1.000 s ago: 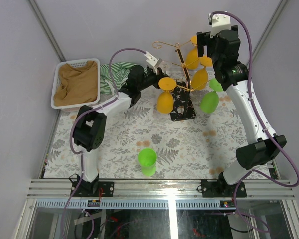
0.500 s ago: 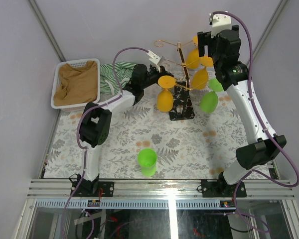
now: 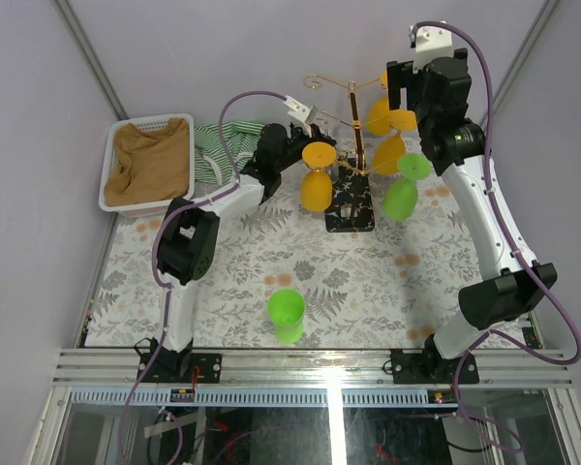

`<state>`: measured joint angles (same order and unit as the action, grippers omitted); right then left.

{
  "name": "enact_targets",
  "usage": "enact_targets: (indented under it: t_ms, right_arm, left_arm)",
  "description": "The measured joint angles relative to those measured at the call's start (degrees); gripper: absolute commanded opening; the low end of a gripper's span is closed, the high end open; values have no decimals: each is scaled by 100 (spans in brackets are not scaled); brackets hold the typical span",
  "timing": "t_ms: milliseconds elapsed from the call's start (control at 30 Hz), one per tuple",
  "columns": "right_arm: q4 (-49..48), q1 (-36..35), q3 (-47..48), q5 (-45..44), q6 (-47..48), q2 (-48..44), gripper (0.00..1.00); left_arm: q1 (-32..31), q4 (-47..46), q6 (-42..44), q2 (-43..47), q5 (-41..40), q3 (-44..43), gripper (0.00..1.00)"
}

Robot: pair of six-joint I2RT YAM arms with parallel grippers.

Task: Place the wine glass upside down on the wine glass rack
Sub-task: Turn the wine glass upside down at the wine rack.

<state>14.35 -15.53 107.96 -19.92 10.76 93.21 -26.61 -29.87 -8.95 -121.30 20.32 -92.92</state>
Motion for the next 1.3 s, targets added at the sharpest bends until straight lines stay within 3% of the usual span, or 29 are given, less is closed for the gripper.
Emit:
enact_targets:
  t_ms: [267,1300]
  right_arm:
    - [0,26,0,7,-2,0,98]
    - [0,103,-9,98,44,0,98]
  left_arm:
    - [0,-4,17,0,-118,0,24]
    - [-2,-389,-278,-107,-990,-59,28]
